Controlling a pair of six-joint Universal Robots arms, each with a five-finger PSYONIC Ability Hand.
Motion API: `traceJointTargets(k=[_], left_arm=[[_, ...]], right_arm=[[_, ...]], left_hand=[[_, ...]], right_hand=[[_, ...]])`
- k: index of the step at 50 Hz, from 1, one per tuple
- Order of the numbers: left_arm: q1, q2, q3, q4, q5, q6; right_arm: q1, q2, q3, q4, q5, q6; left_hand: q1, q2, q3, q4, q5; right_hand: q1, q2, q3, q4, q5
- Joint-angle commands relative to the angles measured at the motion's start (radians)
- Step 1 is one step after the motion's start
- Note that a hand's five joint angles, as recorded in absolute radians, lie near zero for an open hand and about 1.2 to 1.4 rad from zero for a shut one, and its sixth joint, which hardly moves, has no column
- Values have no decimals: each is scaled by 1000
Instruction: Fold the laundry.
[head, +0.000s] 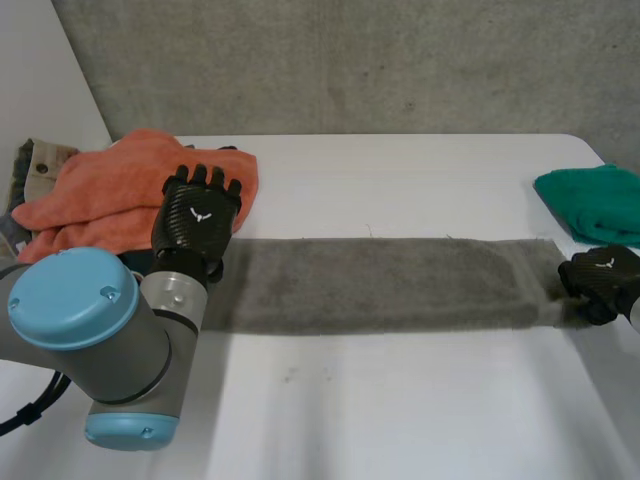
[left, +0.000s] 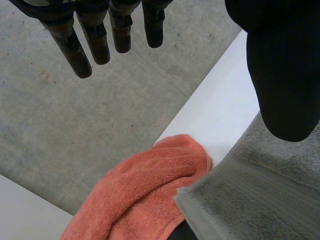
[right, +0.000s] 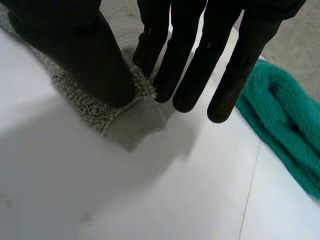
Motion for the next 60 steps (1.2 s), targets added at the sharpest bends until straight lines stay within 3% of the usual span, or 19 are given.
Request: traceJointTargets(k=[1,6,12,16,20,29,30,34,38,42,45,46,49,54,60], left_arm=[[-1,6,2,-1,-2,3],[1,33,0,-4,-3,1],[4,67,-15,-11,-3,4],[4,73,-18,-30,-3,3],[5,82,-18,-40,-3,0],[5,122,-23,-56,-6,-3],[4,128,-28,-57,-6,-3],[4,136,-41,-59,-6,-3],[1,136,-52,-59,-6,-3],[1,135,-57,-59,-5,-3],[1,135,-58,-59,-5,-3],[1,135,-58,-59,-3,-2],[1,135,-57,-59,-2,-2],[1,135,-55,-57,0,-2],[-2,128,-55,-57,0,-3]], right_arm=[[-47,14,-20,-8,42,-3],[-124,5,-33,-85,102,-16],[-202,-14,-60,-122,174,-160],[-156,-61,-63,-132,180,-209],[48,-141,-72,-172,166,-158],[520,-149,-79,-278,62,-82],[607,-137,-82,-284,40,-85],[770,-22,-105,-304,0,-114],[856,76,-118,-315,-4,-157],[867,95,-109,-315,-6,-161],[867,92,-102,-312,3,-138],[863,88,-94,-309,11,-117],[808,33,-82,-294,36,-60],[578,-142,-23,-156,71,122],[453,-143,30,50,45,132]], left_hand=[[0,-12,-17,-13,-32],[-3,-15,-20,-16,-35],[-6,-18,-23,-19,-38],[-9,-21,-26,-22,-41],[-9,-21,-26,-22,-41],[-9,-21,-26,-22,-41],[-12,-24,-29,-25,-44],[-12,-24,-29,-25,-44],[-12,-24,-29,-25,-44],[-12,-24,-29,-25,-44],[-12,-24,-29,-25,-44],[-12,-24,-29,-25,-44],[-12,-24,-29,-25,-44],[-12,-24,-29,-25,-44],[-12,-24,-29,-25,-44]], right_hand=[[294,233,240,240,263],[294,233,240,240,263],[294,233,240,240,263],[294,233,240,240,263],[294,233,240,240,263],[294,233,240,240,263],[294,233,240,240,263],[294,233,240,240,263],[294,233,240,240,263],[232,170,177,177,200],[-725,-787,-780,-780,-757],[-927,-989,-982,-982,-959],[-927,-989,-982,-982,-959],[-927,-989,-982,-982,-959],[-927,-989,-982,-982,-959]])
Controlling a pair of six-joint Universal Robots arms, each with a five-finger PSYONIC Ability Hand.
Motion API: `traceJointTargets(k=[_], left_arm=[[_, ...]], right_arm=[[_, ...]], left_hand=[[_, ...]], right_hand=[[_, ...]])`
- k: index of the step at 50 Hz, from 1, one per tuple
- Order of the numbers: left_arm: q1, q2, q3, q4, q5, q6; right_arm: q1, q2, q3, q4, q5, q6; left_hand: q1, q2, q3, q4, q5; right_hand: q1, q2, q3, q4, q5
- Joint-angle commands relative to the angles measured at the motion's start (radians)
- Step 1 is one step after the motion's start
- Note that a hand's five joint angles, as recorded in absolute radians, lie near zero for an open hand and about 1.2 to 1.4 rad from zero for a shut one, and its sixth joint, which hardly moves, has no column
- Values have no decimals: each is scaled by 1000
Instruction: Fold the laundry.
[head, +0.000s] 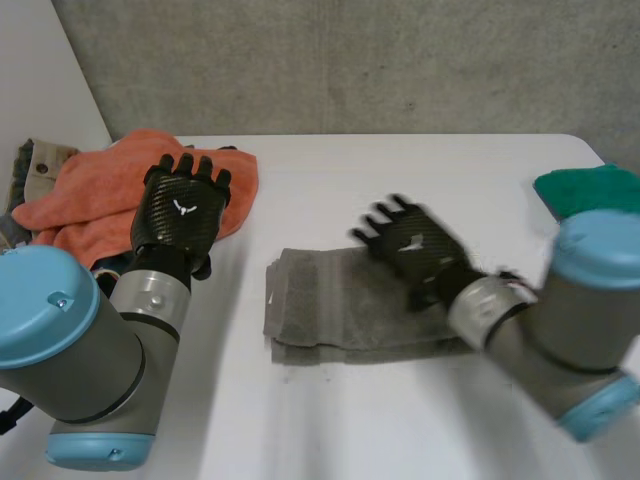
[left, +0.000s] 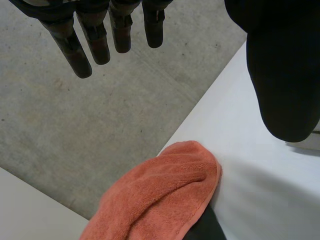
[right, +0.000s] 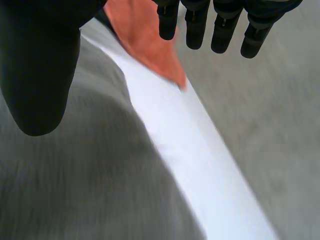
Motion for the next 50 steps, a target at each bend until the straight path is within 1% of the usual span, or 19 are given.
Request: traceJointTargets(k=[1,4,5,8,9,11,14,18,23,24,27,29,32,35,36,39,42,46,50], left_arm=[[-7,-9,1,1,0,-1],[-13,-11,1,1,0,-1],[-15,-12,1,1,0,-1],[-19,-12,0,1,0,-3],[-22,-12,0,1,0,-4],[-25,-12,0,1,0,-4],[-28,-4,-2,-1,-1,-4],[-28,8,-6,-3,-4,-4],[-21,37,-8,-6,-4,-6],[-18,42,-8,-9,-4,-6],[-13,51,-5,-16,-7,-6],[-12,58,-5,-18,-9,-9],[-13,63,-2,-18,-9,-21],[-15,63,6,-16,-7,-53],[-15,63,11,-18,-7,-67],[-19,62,33,-18,-6,-127],[-27,51,66,-26,-4,-170],[-56,11,138,-67,8,-239],[-143,-81,254,-160,48,-345]], right_arm=[[-221,-57,94,251,-22,49],[-260,-52,126,242,-16,5],[-277,-52,131,240,-13,-21],[-286,-37,125,240,-13,-46],[-286,-12,113,239,-12,-50],[-285,5,96,236,-7,-51],[-279,16,65,191,33,-51],[-219,11,30,102,120,-67],[-35,-4,-28,40,165,-98],[37,-12,-45,12,156,-116],[126,0,-50,-31,130,-149],[204,31,-47,-51,75,-194],[277,83,-33,-66,-11,-260],[298,100,-28,-76,-39,-261],[298,98,-28,-82,-36,-244],[289,95,-27,-108,-19,-120],[226,66,-28,-102,10,24],[87,-30,-18,-51,48,320],[-10,-67,-36,60,48,604]], left_hand=[[-12,-24,-29,-25,-44],[-12,-24,-29,-25,-44],[-12,-24,-29,-25,-44],[-12,-24,-29,-25,-44],[-12,-24,-29,-25,-44],[-12,-24,-29,-25,-44],[-12,-24,-29,-25,-44],[-12,-24,-29,-25,-44],[-12,-24,-29,-25,-44],[-12,-24,-29,-25,-44],[-15,-27,-32,-28,-47],[-12,-24,-29,-25,-44],[-15,-27,-32,-28,-47],[-12,-24,-29,-25,-44],[-9,-21,-26,-22,-41],[0,-12,-17,-13,-32],[6,-6,-11,-7,-26],[6,-6,-11,-7,-26],[6,-6,-11,-7,-26]], right_hand=[[-52,-36,-37,-35,-43],[33,50,48,50,42],[238,254,253,255,247],[571,587,585,588,579],[828,844,842,845,836],[1146,1162,1160,1163,1154],[1170,1186,1185,1187,1179],[1170,1186,1185,1187,1179],[1170,1186,1185,1187,1179],[1170,1186,1185,1187,1179],[1170,1186,1185,1187,1179],[1170,1186,1185,1187,1179],[1170,1186,1185,1187,1179],[1170,1186,1185,1187,1179],[860,876,875,877,869],[-52,-36,-37,-35,-43],[-52,-36,-37,-35,-43],[-52,-36,-37,-35,-43],[-52,-36,-37,-35,-43]])
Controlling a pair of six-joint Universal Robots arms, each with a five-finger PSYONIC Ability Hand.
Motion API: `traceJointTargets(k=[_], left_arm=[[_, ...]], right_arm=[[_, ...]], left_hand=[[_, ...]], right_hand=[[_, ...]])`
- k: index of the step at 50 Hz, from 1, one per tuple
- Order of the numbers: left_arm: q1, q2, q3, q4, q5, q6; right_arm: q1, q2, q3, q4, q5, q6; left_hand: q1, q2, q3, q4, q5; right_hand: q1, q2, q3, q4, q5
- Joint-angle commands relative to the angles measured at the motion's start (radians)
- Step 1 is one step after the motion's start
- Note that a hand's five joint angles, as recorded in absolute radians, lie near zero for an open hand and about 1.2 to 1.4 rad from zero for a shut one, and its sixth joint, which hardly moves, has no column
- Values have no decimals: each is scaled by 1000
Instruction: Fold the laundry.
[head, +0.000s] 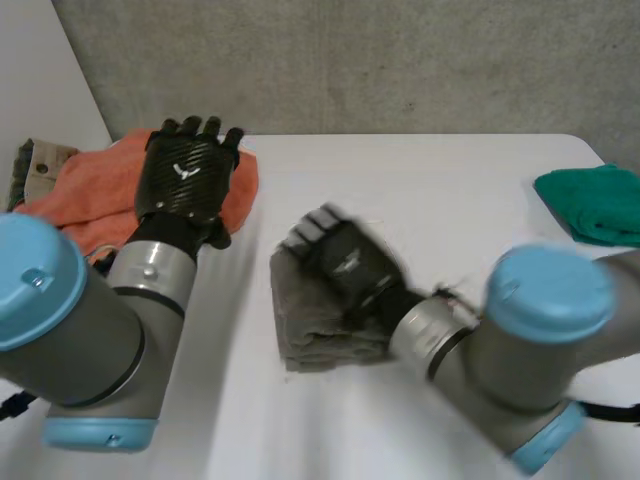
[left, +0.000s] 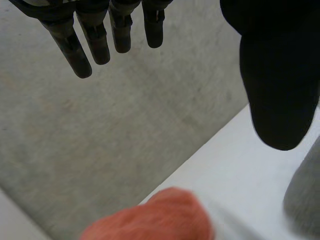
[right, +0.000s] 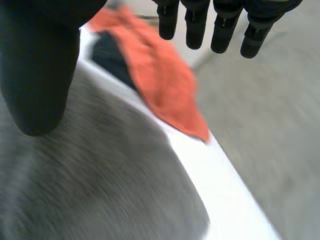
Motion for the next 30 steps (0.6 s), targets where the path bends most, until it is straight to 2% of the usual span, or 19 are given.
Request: traceJointTargets(k=[1,5,11,15,16,20,25,30], left_arm=[[-114,-132,177,-132,50,-162],[-179,-244,290,-230,68,-228],[-196,-419,436,-342,65,-258],[-193,-486,469,-427,-12,-252],[-193,-500,472,-450,-53,-239],[-191,-514,455,-473,-131,-180],[-188,-514,403,-471,-156,-111],[-188,-516,381,-471,-158,-91]], right_arm=[[-188,-94,-22,161,29,483],[-231,-91,-62,273,20,543],[-236,10,-134,352,11,521],[-234,87,-193,381,-23,483],[-233,110,-212,391,-41,466],[-226,177,-261,404,-68,433],[-168,265,-321,428,-52,386],[-148,294,-355,465,35,288]], left_hand=[[6,-6,-11,-7,-26],[6,-6,-11,-7,-26],[29,17,12,16,-3],[50,38,33,37,18],[50,38,33,37,18],[50,38,33,37,18],[44,32,27,31,12],[26,14,9,13,-6]], right_hand=[[-51,-36,-38,-36,-43],[-51,-36,-38,-36,-43],[-51,-36,-38,-36,-43],[-51,-36,-38,-36,-43],[-51,-36,-38,-36,-43],[-51,-36,-38,-36,-43],[-51,-36,-38,-36,-43],[-51,-36,-38,-36,-43]])
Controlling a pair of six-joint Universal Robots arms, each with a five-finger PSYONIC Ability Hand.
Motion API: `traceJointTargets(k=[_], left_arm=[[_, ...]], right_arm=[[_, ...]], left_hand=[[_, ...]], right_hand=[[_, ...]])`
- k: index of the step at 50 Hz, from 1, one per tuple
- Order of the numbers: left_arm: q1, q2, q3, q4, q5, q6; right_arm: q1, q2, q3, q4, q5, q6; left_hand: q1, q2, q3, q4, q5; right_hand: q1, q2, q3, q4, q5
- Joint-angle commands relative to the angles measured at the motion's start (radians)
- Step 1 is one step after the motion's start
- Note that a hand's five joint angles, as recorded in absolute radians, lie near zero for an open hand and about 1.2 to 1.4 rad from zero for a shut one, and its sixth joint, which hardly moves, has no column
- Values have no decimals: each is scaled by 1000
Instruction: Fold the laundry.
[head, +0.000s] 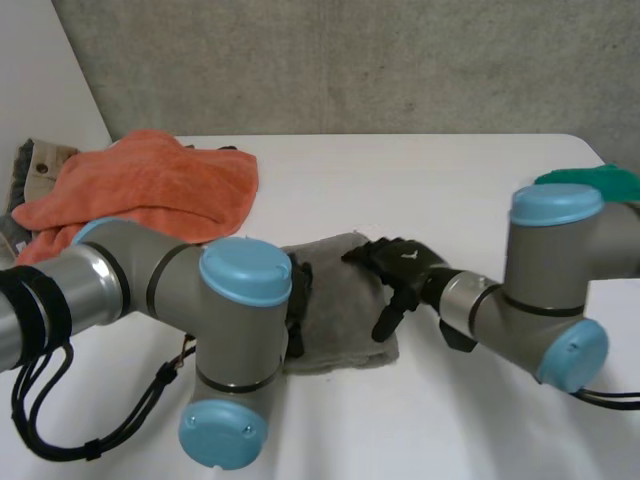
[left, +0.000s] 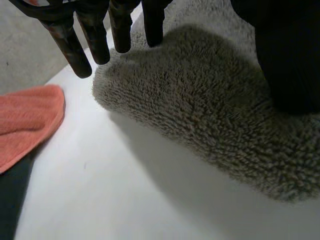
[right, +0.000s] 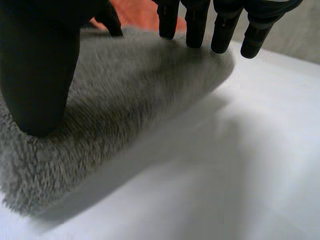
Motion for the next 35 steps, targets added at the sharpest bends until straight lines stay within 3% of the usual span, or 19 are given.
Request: traceJointTargets(k=[1,5,12,17,19,24,28,35], left_arm=[[1,10,-43,11,-7,44],[-4,34,-36,25,-4,38],[-1,197,-43,99,8,44],[5,315,-52,122,112,45],[21,343,-66,125,168,45],[103,418,-114,120,400,39],[123,427,-127,120,497,24],[124,424,-147,119,496,1]], right_arm=[[50,41,-48,40,126,-149],[53,-15,-31,31,185,-229],[61,-178,72,-97,217,-242],[111,-299,239,-226,220,-253],[131,-301,283,-249,214,-251],[203,-296,433,-379,171,-251],[231,-251,467,-472,159,-256],[231,-111,389,-525,168,-303]], left_hand=[[23,14,9,13,-6],[23,14,9,13,-6],[11,2,-3,2,-18],[8,-1,-5,-1,-20],[8,-1,-5,-1,-20],[23,14,9,13,-6],[29,19,15,19,0],[29,19,15,19,0]], right_hand=[[-51,-36,-38,-36,-43],[-51,-36,-38,-36,-43],[-51,-36,-38,-36,-43],[-51,-36,-38,-36,-43],[-51,-36,-38,-36,-43],[-51,-36,-38,-36,-43],[-51,-36,-38,-36,-43],[29,44,43,45,38]])
